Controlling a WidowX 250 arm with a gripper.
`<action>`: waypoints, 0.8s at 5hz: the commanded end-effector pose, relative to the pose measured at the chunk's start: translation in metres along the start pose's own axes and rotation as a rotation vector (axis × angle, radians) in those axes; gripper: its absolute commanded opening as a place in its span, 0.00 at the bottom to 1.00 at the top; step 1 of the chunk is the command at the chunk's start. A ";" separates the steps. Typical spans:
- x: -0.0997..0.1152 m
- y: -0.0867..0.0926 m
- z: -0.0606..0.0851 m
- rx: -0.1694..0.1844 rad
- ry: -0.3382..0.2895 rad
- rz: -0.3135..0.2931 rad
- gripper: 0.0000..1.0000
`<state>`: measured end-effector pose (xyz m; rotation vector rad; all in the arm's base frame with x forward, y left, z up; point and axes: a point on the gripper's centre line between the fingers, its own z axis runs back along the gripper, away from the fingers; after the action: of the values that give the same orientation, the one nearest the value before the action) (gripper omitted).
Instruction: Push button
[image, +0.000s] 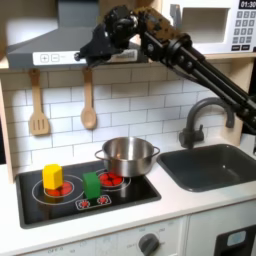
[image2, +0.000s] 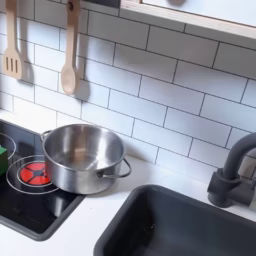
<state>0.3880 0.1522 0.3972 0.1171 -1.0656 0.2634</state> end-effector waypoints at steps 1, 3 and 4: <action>0.001 -0.006 -0.005 -0.022 0.007 -0.004 0.00; 0.003 -0.008 -0.010 -0.026 0.016 -0.007 0.00; 0.003 -0.006 -0.011 -0.027 0.020 -0.013 0.00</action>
<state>0.3972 0.1521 0.3980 0.1039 -1.0577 0.2489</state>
